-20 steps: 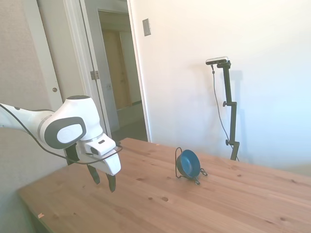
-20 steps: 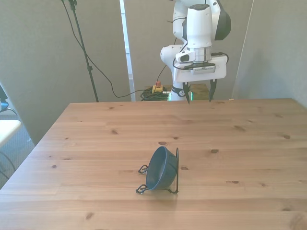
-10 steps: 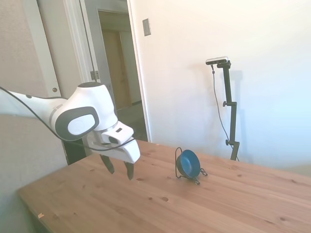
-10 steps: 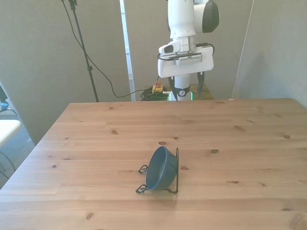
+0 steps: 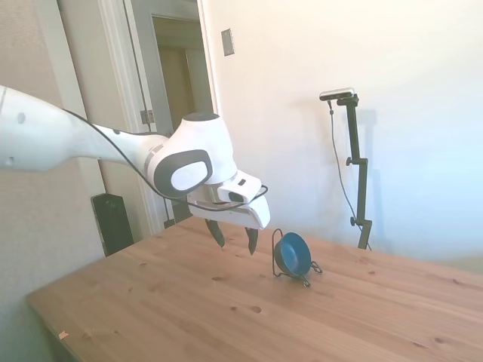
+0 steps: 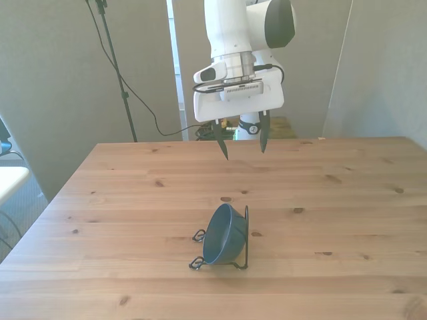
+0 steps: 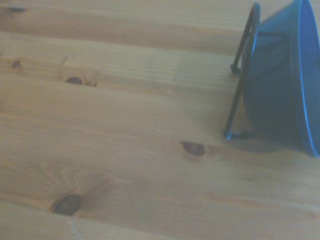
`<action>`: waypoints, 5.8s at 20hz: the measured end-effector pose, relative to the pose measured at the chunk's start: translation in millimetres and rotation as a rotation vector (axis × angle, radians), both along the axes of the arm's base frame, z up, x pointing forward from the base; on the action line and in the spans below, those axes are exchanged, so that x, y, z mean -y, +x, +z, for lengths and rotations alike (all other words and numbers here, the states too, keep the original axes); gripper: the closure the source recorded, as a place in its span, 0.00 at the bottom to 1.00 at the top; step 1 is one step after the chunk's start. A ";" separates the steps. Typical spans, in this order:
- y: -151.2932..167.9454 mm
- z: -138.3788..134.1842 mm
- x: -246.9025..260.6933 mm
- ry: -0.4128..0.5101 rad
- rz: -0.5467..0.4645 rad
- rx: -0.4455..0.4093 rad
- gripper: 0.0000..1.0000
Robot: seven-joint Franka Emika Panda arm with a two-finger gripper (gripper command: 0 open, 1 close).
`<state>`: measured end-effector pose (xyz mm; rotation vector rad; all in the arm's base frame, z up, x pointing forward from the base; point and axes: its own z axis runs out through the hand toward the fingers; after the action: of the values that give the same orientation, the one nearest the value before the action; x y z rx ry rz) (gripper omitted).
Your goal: Unload the bowl
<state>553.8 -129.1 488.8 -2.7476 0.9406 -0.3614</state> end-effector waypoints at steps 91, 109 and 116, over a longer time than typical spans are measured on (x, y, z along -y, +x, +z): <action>132.0 -76.4 106.7 0.242 0.598 -0.014 1.00; 107.6 -1.6 90.1 0.191 0.576 0.101 1.00; 53.1 18.5 37.6 0.084 0.607 0.072 1.00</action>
<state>606.9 -166.7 507.3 -2.7448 0.0762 -0.2949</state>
